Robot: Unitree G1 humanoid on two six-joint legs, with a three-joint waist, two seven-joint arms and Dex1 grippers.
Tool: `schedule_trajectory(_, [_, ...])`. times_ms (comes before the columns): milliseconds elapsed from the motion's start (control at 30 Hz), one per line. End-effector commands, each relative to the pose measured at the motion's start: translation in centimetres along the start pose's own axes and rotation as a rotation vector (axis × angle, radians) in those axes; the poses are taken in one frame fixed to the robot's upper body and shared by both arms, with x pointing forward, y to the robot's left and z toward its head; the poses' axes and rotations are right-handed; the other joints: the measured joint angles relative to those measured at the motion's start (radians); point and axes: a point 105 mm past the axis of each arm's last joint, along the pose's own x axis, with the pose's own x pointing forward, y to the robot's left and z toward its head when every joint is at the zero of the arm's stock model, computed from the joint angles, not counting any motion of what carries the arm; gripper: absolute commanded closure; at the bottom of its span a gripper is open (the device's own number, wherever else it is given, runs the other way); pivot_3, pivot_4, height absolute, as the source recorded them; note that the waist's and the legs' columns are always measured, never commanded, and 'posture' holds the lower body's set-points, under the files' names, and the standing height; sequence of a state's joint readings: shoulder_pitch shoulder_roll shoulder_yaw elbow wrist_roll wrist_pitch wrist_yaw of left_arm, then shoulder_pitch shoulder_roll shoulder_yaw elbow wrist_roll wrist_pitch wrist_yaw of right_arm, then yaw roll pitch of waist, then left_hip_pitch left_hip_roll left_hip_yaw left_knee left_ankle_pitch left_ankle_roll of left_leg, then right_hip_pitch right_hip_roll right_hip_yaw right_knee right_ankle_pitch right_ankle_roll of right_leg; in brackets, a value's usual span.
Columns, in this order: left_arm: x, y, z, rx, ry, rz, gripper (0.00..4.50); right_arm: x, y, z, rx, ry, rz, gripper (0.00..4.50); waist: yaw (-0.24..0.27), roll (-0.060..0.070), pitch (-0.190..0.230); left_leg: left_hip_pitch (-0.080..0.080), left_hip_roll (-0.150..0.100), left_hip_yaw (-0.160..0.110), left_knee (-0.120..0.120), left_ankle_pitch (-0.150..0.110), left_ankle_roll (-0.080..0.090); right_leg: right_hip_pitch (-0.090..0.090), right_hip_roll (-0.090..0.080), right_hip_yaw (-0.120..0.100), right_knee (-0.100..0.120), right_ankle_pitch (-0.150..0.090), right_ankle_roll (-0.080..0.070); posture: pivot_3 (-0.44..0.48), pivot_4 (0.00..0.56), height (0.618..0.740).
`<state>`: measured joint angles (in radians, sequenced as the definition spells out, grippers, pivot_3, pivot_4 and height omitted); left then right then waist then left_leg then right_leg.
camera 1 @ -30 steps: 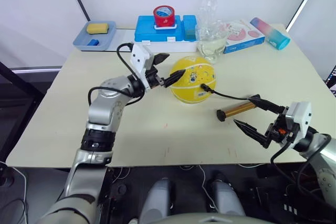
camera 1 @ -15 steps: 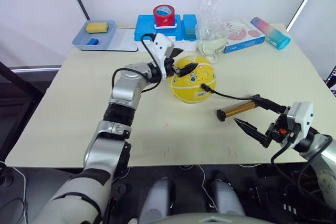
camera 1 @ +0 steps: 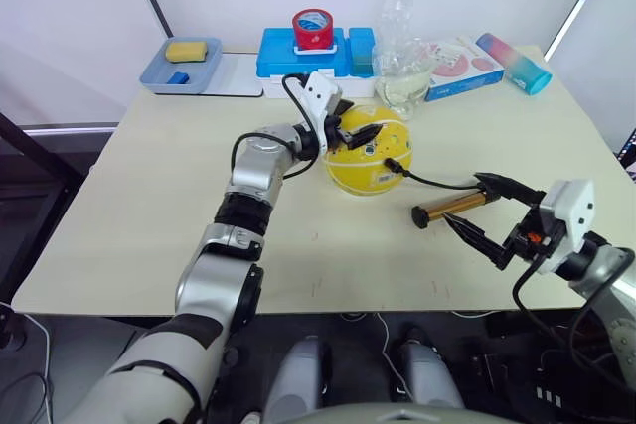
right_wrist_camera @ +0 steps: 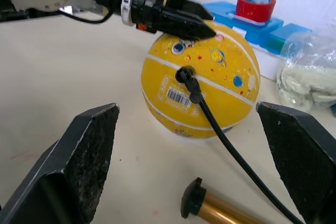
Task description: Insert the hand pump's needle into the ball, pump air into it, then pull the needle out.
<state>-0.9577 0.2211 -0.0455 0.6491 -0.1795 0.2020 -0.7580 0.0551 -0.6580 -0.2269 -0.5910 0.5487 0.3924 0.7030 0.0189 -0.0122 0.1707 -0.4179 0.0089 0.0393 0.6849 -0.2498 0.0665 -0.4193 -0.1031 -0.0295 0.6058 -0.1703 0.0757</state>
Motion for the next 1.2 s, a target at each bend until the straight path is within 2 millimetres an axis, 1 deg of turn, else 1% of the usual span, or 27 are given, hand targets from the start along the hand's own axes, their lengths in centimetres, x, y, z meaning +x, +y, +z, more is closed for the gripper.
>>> schedule_trajectory(33, [0.2,-0.5,-1.0,-0.029,0.004,-0.001,0.00,0.5,0.2,1.0,-0.035,0.003,0.028,0.11,0.002,0.000,0.000,0.000,0.000,0.000,0.000,0.000,0.000,0.000,0.000,0.000,0.000,0.000,0.000,0.000,0.150,0.739])
schedule_trajectory(200, [0.4,-0.8,-1.7,-0.053,-0.003,0.008,0.00,1.5,-0.5,0.0,-0.057,0.087,0.036,0.11,0.008,0.000,0.000,0.000,0.000,-0.001,0.000,0.000,0.000,0.001,0.000,-0.001,0.000,0.000,0.000,0.000,0.150,0.739])
schedule_trajectory(300, [0.5,-1.1,-1.9,-0.057,-0.005,0.007,0.00,2.8,-0.7,0.0,-0.085,0.106,0.047,0.11,0.009,0.000,0.000,0.000,-0.001,-0.001,0.000,0.000,0.000,0.001,0.000,-0.001,0.000,0.000,0.000,0.000,0.150,0.739])
schedule_trajectory(367, [0.5,-1.1,-2.0,-0.055,-0.005,0.009,0.00,3.6,-0.9,-0.3,-0.127,0.135,0.061,0.11,0.011,0.000,0.000,0.000,-0.001,-0.001,0.000,0.000,0.000,0.001,-0.001,-0.001,0.000,0.000,0.000,0.000,0.150,0.739])
schedule_trajectory(533, [0.4,-1.4,-2.3,-0.057,0.000,0.002,0.00,5.7,-1.9,-0.7,-0.181,0.170,0.040,0.11,0.014,0.000,0.000,0.000,-0.002,-0.002,0.000,0.000,0.000,0.001,0.000,-0.002,0.000,0.001,-0.001,0.000,0.150,0.739])
schedule_trajectory(567, [0.4,-1.4,-2.2,-0.056,-0.002,0.004,0.00,6.2,-2.1,-0.8,-0.207,0.174,0.033,0.11,0.014,0.000,0.000,0.000,-0.002,-0.002,0.000,0.000,0.000,0.001,0.000,-0.002,0.000,0.002,-0.003,0.000,0.150,0.739])
schedule_trajectory(667, [0.5,-1.4,-2.0,-0.045,-0.012,0.006,0.00,7.2,-2.5,-1.1,-0.237,0.175,0.011,0.11,0.016,-0.001,0.000,0.000,-0.002,-0.002,0.000,0.000,0.000,0.001,0.000,-0.002,0.000,0.002,-0.004,0.000,0.150,0.739])
schedule_trajectory(933, [0.7,-1.5,-1.9,-0.040,-0.015,0.006,0.00,9.4,-2.4,-1.2,-0.313,0.155,0.003,0.11,0.016,-0.001,0.000,0.000,-0.003,-0.002,0.000,0.000,0.000,0.001,0.000,-0.002,0.000,0.002,-0.003,0.000,0.150,0.739])
schedule_trajectory(1033, [0.8,-1.6,-2.0,-0.041,-0.015,0.006,0.00,9.8,-2.4,-1.4,-0.335,0.159,0.000,0.11,0.017,-0.001,0.000,0.000,-0.003,-0.002,0.000,0.000,0.000,0.002,0.000,-0.002,0.000,0.002,-0.003,0.000,0.150,0.739])
schedule_trajectory(1200, [0.8,-1.5,-2.0,-0.042,-0.014,0.007,0.00,10.5,-2.2,-1.2,-0.367,0.141,-0.001,0.11,0.016,-0.001,0.000,0.000,-0.003,-0.002,0.000,0.000,0.000,0.002,0.000,-0.002,0.000,0.002,-0.003,0.000,0.150,0.739])
